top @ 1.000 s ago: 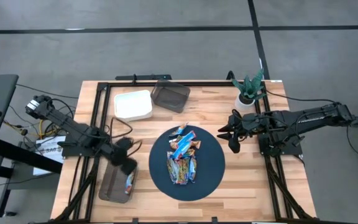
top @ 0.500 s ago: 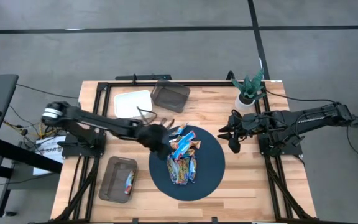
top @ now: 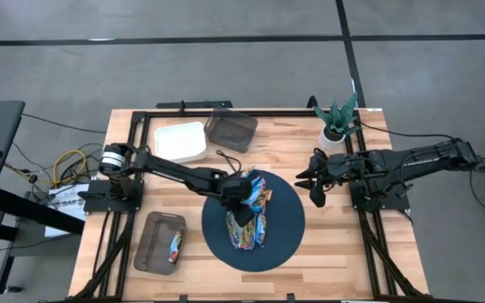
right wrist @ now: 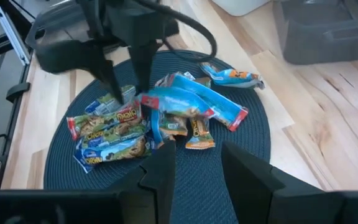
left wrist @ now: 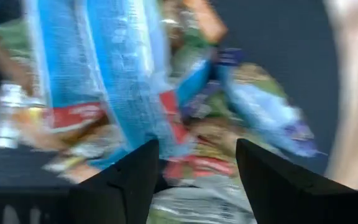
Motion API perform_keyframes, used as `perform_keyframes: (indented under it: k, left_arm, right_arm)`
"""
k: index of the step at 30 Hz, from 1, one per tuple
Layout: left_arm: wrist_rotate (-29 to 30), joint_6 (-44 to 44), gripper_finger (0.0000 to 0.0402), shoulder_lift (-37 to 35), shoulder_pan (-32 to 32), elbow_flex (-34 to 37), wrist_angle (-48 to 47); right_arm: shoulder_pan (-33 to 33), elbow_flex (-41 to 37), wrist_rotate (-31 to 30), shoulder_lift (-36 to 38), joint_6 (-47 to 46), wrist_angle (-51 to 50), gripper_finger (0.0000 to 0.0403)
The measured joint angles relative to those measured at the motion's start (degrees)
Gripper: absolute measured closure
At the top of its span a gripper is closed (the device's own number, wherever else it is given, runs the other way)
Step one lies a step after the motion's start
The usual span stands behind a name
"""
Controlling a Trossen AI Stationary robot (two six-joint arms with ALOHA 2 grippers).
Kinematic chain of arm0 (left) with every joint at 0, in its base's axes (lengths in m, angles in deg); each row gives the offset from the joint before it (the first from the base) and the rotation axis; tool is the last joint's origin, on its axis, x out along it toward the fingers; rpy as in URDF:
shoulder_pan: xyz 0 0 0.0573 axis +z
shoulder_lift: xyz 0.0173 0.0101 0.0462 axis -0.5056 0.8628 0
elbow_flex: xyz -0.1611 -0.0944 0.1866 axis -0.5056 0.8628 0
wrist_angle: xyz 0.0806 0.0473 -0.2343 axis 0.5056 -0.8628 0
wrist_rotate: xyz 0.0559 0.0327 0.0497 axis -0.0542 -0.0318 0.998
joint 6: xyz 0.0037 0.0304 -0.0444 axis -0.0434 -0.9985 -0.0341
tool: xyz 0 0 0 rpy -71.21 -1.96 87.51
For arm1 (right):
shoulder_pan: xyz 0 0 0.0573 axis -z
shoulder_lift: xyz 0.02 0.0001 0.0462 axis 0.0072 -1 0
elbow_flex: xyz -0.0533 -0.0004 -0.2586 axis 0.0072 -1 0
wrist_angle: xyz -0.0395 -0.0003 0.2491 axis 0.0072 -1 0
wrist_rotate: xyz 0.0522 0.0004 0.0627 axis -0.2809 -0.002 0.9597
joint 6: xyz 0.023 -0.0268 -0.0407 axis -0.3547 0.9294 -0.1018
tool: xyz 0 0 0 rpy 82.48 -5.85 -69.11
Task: Pick and place Granola Bars by type
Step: Put the red granola bar into the bottom black bin
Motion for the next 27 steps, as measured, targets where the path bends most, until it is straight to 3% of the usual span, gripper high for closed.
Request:
perform_keyframes:
  k: [5, 17, 23, 27]
  left_arm:
    - [6.4, -3.3, 0.0191, 2.3, 0.0, -5.7, -8.5]
    - [11.9, -2.9, 0.0191, 2.2, 0.1, -6.0, -8.8]
    - [11.4, -2.8, 0.0191, 3.5, 0.6, -6.2, -8.1]
    - [7.8, -2.8, 0.0191, 6.1, 0.6, -6.1, -7.2]
  right_arm:
    - [0.0, 0.0, 0.0, 0.0, 0.0, 0.1, 0.028]
    - [0.0, 0.0, 0.0, 0.0, 0.0, 0.2, 0.028]
    - [0.0, 0.0, 0.0, 0.0, 0.0, 0.2, 0.028]
    - [0.0, 0.0, -0.1, 0.0, 0.1, 0.1, 0.028]
